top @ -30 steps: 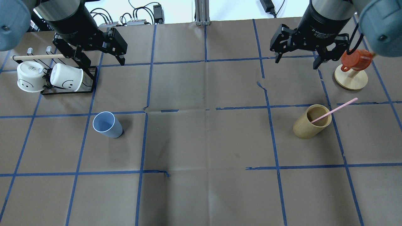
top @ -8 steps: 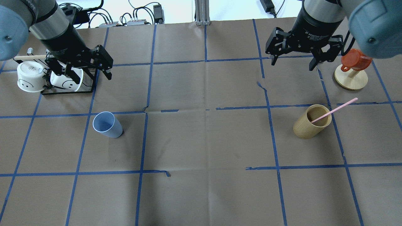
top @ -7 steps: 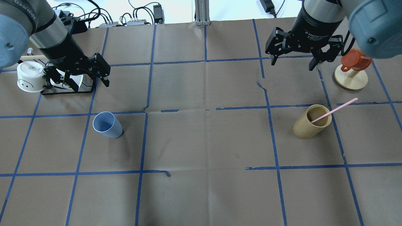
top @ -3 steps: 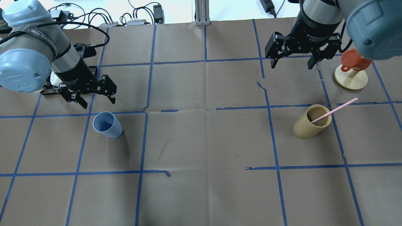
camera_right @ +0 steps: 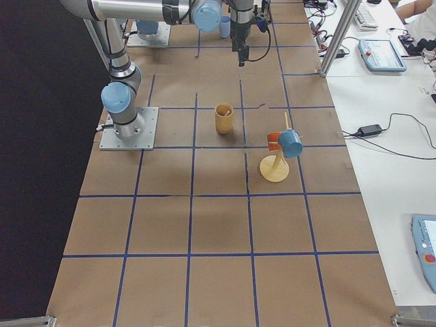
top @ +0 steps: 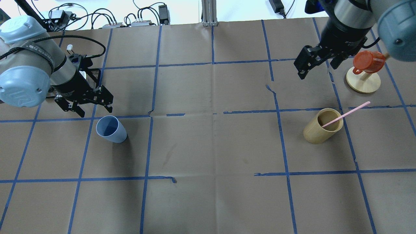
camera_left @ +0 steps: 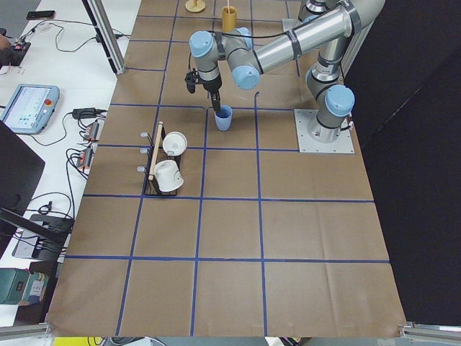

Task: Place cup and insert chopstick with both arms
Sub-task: 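Lower the left gripper to the blue cup while the right nears the chopstick, then grasp the blue cup rim with the left gripper while the right grasps the chopstick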

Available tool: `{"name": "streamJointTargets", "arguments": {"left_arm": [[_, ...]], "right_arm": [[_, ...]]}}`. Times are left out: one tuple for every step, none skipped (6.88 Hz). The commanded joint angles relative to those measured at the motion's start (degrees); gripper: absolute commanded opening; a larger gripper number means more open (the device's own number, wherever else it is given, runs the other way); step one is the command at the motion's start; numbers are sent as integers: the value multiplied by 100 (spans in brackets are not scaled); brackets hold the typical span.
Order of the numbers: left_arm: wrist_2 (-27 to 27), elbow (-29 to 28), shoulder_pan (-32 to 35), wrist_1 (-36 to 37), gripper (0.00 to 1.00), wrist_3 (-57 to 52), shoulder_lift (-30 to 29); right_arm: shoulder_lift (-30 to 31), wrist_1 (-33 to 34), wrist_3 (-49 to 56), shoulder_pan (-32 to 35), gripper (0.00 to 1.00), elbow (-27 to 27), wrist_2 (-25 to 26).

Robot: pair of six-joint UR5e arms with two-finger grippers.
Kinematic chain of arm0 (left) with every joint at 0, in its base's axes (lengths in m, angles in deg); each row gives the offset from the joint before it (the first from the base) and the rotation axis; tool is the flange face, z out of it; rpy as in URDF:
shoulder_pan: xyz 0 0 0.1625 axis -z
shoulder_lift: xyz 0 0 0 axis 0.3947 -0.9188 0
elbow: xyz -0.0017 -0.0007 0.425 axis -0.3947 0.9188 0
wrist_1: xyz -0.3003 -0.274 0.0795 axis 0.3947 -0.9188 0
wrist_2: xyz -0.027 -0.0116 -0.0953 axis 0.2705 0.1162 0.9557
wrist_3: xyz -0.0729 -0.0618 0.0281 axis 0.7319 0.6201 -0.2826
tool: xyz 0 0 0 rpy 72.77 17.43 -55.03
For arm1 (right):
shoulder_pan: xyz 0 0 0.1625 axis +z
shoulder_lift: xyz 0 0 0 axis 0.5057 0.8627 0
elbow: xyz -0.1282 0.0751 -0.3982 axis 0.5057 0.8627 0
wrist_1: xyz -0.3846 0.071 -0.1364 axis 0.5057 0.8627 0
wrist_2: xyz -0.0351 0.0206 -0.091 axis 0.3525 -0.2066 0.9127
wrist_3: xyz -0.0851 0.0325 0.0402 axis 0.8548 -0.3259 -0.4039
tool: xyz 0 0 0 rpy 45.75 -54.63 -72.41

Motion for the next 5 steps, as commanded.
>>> {"name": "streamJointTargets", "arguments": {"left_arm": [[-311, 209, -86, 146, 99, -92, -151], [-366, 402, -156, 172, 99, -57, -239], [-367, 439, -183, 172, 99, -48, -284], [-367, 465, -192, 164, 99, -48, -345], [-358, 457, -201, 233, 90, -57, -424]], "right_arm": [[47, 70, 2749, -537, 100, -183, 8], [56, 62, 3640, -652, 100, -279, 9], [134, 88, 4476, -967, 100, -559, 9], [205, 71, 5224, -1248, 100, -771, -9], [188, 97, 6215, -1381, 100, -894, -26]]}}
